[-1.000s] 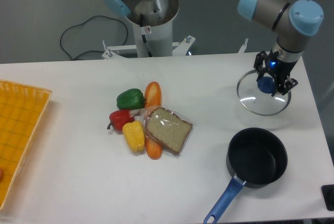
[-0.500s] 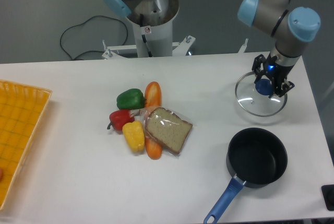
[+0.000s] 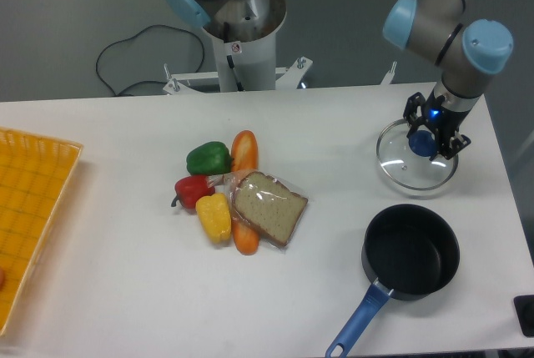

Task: Place the lid on the table
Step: 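Lower the glass lid onto the table beside the saucepan, then open the gripper and release the lid knob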

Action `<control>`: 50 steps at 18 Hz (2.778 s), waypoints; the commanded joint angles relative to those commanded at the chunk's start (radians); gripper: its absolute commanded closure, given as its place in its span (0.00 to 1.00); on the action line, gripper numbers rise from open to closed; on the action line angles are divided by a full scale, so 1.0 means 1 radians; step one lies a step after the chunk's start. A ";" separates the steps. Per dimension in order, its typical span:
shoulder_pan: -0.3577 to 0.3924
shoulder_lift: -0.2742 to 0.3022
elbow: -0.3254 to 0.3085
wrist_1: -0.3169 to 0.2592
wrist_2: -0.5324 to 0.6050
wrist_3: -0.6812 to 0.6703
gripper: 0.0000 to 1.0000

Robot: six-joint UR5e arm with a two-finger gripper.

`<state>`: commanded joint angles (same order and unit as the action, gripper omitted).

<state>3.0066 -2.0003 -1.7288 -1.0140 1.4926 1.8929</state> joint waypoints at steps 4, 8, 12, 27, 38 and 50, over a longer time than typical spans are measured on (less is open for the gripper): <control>0.000 -0.009 0.000 0.011 0.000 0.000 0.43; 0.000 -0.015 0.002 0.015 0.000 0.000 0.43; 0.000 -0.021 0.003 0.021 0.000 0.000 0.43; 0.002 -0.032 0.005 0.028 0.000 0.000 0.43; 0.002 -0.034 0.005 0.026 0.000 0.000 0.30; -0.002 -0.032 0.006 0.025 0.000 -0.002 0.01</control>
<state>3.0051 -2.0326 -1.7227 -0.9894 1.4926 1.8914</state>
